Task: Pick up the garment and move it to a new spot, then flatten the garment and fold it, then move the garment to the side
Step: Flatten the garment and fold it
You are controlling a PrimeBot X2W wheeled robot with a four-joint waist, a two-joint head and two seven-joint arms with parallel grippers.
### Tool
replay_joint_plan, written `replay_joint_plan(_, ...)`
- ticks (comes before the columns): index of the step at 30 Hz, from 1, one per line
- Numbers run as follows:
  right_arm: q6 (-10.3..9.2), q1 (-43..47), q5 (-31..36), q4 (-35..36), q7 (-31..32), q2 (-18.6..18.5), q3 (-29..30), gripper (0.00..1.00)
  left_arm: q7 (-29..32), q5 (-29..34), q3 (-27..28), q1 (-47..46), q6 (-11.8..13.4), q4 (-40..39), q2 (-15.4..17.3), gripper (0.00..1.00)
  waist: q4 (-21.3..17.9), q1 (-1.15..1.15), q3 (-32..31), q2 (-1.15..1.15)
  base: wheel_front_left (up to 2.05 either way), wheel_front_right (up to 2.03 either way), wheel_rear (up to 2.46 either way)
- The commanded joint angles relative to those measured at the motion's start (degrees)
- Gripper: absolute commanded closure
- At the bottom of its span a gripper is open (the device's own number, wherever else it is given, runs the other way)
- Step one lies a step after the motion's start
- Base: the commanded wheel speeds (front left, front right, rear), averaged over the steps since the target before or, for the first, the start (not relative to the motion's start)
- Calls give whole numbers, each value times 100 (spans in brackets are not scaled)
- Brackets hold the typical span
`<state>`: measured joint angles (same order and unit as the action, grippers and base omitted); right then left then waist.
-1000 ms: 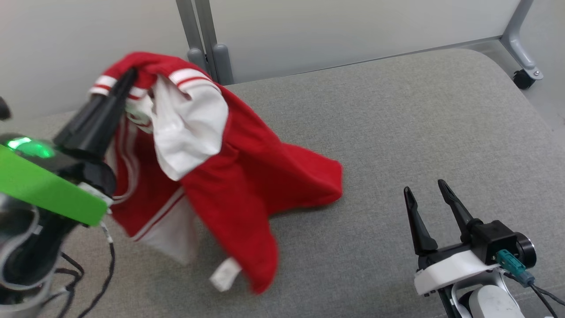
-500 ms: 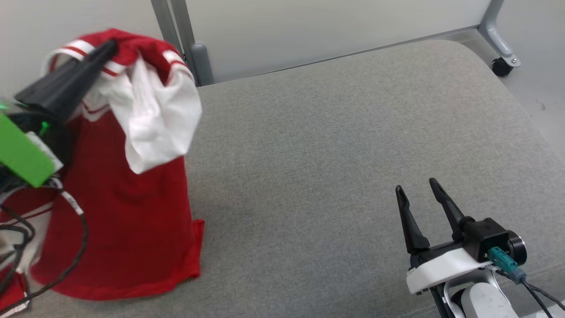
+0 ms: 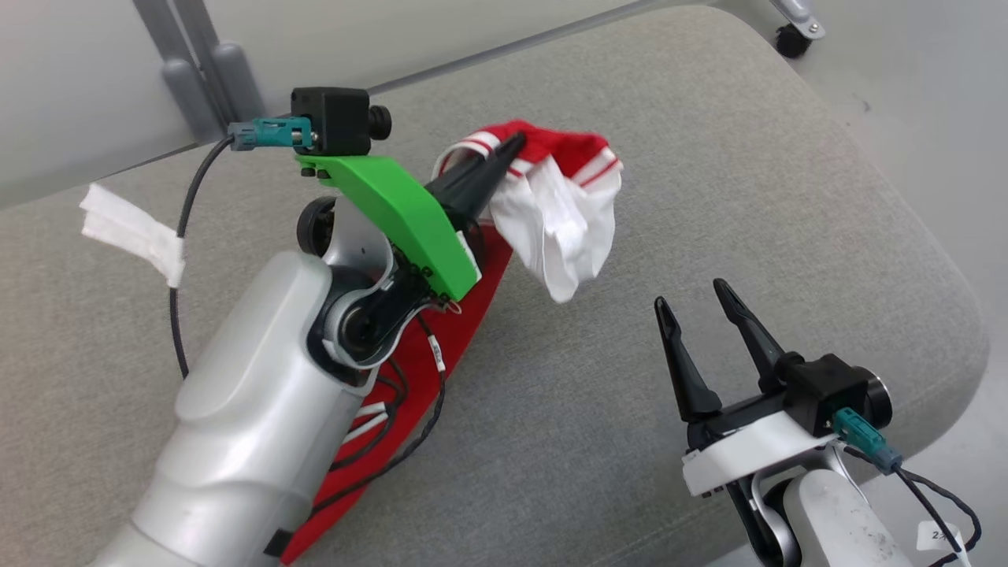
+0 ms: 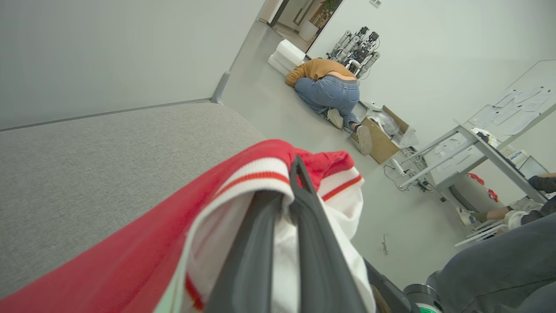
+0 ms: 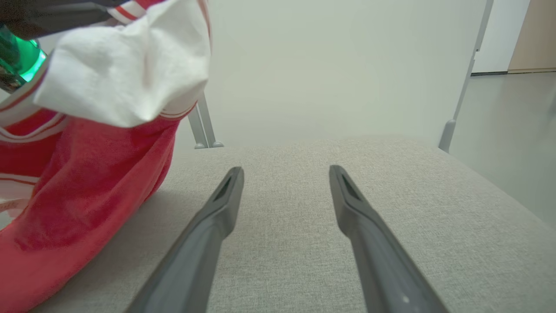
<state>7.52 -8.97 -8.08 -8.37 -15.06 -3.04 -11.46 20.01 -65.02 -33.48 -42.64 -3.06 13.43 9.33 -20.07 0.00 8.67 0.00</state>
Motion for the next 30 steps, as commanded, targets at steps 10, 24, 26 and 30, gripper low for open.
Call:
replay_joint_plan(10, -6, 181, -159, 42, -18, 16, 239, 0, -1316, 1299, -1239, -184, -360, 2144, -562, 0, -642, 0, 458, 0, 0, 0, 0)
replay_joint_plan(24, -6, 509, 169, 189, -18, -7, 621, 0, -3339, 1820, -1100, 1215, 608, 1344, 2, 0, 327, 0, -258, 0, 0, 0, 0)
replay_joint_plan(26, -6, 598, 188, 193, -18, -29, 641, 0, -3418, 1857, -918, 1649, 900, 1088, 294, 0, 471, 0, -335, 0, 0, 0, 0)
replay_joint_plan(30, -6, 702, 193, 223, -18, -69, 662, 0, -3493, 1790, -410, 2494, 1469, 592, 793, 0, 761, 0, -352, 0, 0, 0, 0)
